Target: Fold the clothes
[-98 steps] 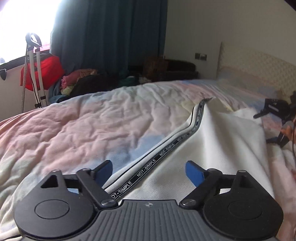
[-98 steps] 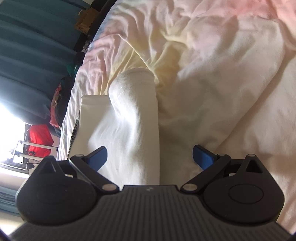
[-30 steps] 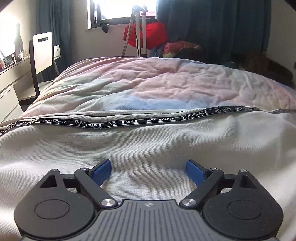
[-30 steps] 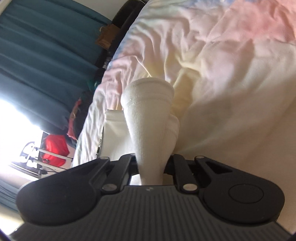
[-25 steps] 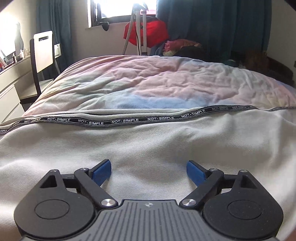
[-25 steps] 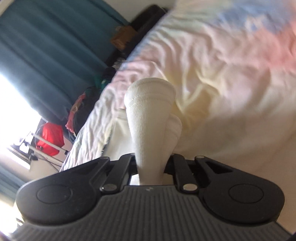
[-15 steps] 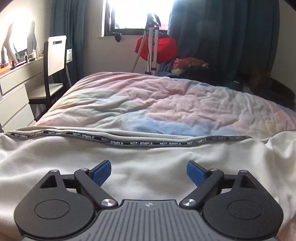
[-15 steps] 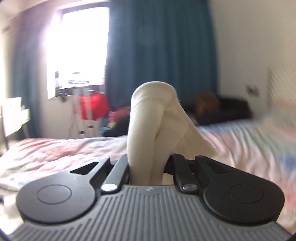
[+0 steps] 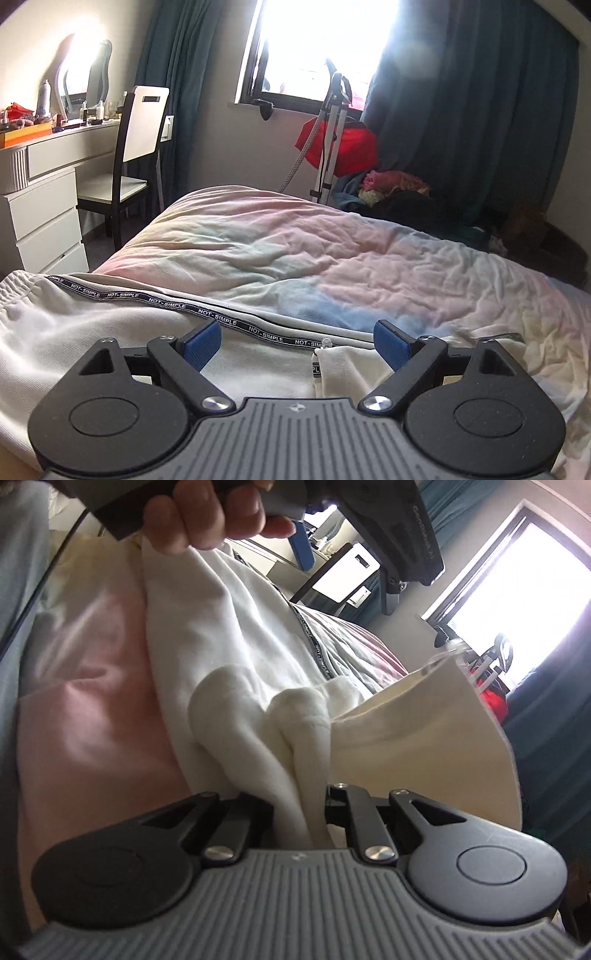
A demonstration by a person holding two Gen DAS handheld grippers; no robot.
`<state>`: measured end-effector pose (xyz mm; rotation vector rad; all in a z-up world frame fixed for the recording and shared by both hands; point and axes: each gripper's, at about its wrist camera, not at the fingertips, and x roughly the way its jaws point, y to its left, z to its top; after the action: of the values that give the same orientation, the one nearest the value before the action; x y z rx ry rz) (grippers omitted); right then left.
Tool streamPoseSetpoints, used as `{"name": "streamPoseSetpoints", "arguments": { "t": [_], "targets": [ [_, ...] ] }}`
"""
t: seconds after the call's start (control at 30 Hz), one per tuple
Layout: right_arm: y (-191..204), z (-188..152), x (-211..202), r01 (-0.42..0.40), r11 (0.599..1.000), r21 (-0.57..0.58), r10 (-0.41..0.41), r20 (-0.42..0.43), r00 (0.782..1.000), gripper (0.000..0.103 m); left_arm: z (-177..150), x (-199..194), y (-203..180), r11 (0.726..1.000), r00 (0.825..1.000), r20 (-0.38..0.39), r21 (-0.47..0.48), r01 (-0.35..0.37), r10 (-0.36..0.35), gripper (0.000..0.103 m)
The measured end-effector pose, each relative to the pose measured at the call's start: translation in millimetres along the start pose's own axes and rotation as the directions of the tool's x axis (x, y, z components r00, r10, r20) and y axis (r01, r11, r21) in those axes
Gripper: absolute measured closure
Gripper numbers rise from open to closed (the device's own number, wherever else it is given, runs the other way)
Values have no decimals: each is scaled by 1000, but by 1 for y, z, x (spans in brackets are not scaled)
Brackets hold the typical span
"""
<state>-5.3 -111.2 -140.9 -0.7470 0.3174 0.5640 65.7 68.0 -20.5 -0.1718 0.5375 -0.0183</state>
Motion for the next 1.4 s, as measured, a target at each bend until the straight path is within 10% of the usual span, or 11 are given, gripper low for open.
{"name": "streamPoseSetpoints", "arguments": {
  "t": [0.43,0.5,0.57,0.6,0.87,1.1,1.2,1.4],
  "targets": [
    [5,28,8,4,992,126,-1,-29,1000,86,-1,8,16,994,997,-29,-85,65,-68,12],
    [-5,30,8,-57,979,197,67,-47,997,70,-2,8,17,993,996,-34,-93,79,-83,12],
    [-15,32,0,-118,953,277,128,-16,992,12,-3,9,16,992,995,-35,-90,89,-92,12],
    [-20,32,-5,-146,938,315,151,8,988,0,-3,9,14,992,995,-36,-86,91,-95,12],
    [-86,18,-47,-116,774,622,27,150,988,0,-8,0,6,991,989,-64,-38,130,-132,12],
    [-196,-54,-14,87,361,928,-103,-53,993,15,-16,8,-16,978,971,-129,13,206,-203,13],
    [-215,-82,12,148,281,948,-43,-142,989,35,-27,13,-31,959,944,-207,64,275,-256,14],
    [-221,-90,46,166,341,925,10,-180,984,35,-58,20,-56,935,916,-323,181,305,-237,29]
  ]
}}
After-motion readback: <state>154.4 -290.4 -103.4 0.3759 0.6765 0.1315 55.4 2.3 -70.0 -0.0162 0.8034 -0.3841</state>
